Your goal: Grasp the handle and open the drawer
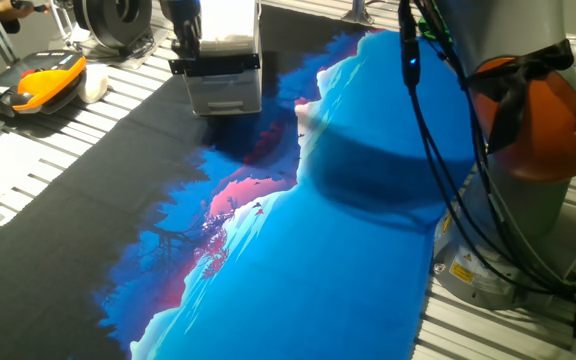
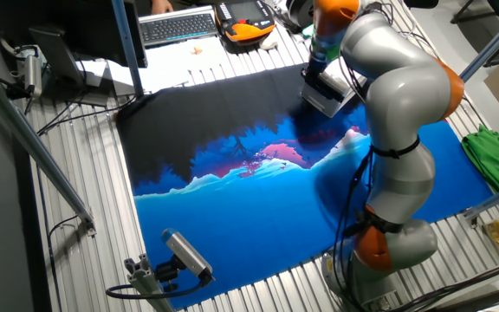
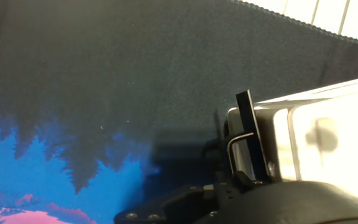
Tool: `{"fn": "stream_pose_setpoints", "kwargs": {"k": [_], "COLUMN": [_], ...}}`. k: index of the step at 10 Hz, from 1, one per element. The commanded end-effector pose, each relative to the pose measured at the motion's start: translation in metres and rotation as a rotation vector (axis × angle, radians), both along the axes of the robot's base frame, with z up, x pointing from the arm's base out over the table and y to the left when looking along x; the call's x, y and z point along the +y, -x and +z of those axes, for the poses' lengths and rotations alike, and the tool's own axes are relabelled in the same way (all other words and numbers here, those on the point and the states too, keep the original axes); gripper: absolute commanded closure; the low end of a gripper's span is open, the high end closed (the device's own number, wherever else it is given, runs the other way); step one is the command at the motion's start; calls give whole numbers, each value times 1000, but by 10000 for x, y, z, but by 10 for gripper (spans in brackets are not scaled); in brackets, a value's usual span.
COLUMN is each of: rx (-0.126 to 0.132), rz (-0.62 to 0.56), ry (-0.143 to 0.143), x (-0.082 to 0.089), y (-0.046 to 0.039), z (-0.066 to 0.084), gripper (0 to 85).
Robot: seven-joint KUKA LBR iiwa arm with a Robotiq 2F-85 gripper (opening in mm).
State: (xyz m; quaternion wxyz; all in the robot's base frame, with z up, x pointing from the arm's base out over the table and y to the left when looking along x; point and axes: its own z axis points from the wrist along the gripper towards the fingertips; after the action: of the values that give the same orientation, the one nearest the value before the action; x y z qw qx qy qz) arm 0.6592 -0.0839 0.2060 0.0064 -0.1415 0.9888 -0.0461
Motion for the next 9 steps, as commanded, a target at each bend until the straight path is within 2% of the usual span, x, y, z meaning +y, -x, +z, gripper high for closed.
{"fn": "stream_pose_setpoints", "kwargs": {"k": [1,2,5,7,9], "rx": [14,22,32,36,14], "rz": [-1,3,8,20,17], "ry": [-6,-5,-9,-22,-12], "x": [-1,-6,-3,-4,-11], "y": [-21,-36,-30,-29,-26], "z": [60,103,107,105,102], "gripper": [850,850,850,850,850]}}
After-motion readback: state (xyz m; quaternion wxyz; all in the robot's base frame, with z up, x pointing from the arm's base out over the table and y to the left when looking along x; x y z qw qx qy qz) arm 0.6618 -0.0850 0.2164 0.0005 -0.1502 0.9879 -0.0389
